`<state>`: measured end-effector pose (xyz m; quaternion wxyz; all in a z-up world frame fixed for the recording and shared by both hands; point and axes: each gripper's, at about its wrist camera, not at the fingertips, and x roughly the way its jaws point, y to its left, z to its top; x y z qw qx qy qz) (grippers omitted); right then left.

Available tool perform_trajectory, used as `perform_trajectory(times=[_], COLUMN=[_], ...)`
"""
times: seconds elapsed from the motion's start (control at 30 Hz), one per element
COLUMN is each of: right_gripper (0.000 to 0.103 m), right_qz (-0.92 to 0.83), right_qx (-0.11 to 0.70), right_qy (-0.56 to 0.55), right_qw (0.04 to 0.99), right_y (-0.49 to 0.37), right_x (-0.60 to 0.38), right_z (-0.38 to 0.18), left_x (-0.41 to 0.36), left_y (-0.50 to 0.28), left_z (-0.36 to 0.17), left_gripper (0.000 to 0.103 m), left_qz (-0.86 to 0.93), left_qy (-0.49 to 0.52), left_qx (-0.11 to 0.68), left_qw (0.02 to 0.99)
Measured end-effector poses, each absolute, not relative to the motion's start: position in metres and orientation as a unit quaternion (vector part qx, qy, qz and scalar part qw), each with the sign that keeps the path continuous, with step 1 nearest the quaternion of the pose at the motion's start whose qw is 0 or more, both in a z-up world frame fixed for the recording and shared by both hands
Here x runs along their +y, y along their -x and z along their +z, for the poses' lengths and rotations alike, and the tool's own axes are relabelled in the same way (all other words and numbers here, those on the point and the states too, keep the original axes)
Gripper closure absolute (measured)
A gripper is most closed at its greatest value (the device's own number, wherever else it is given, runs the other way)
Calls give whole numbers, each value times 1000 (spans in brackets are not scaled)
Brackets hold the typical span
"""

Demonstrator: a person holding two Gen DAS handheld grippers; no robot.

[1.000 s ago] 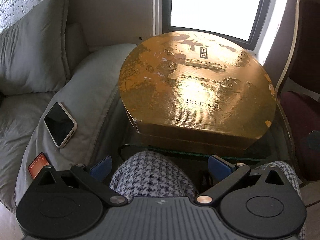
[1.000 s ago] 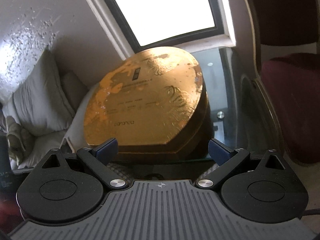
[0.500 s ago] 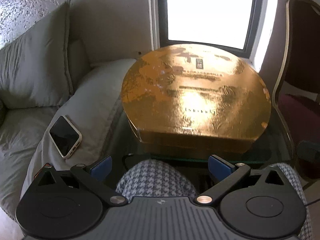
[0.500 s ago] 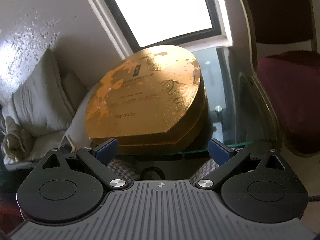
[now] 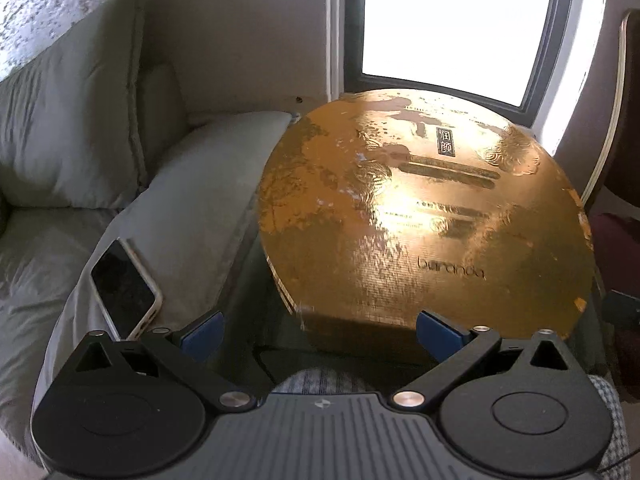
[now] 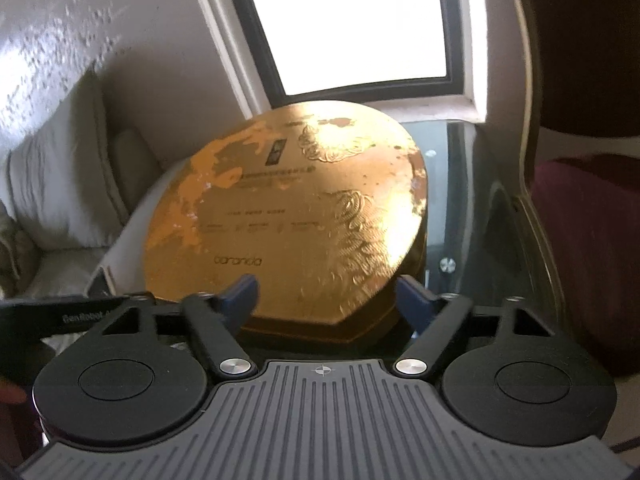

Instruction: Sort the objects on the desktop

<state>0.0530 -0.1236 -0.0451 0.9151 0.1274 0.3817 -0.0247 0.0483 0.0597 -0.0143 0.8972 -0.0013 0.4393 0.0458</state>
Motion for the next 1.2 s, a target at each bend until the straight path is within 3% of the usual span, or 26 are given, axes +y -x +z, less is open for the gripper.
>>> perform_trajectory(times=[0.13, 0.2, 1.2], right_gripper=[65, 68, 63], right_qz=[-35, -41, -25], right_qx=[390, 396, 456], right_qy=[-104, -96, -63], right_qw=[914, 912, 888], right_y=[-81, -92, -173], right_x=[-122, -122, -106], right_z=[-54, -60, -87], left_x=[59, 58, 94], left_y=[-66, -74, -125], left_z=[-20, -23, -49], left_gripper=[1, 1, 0], left_qz=[60, 65, 77], left_qy=[15, 17, 59], left_qx=[447, 453, 500], left_qw=[892, 889, 861])
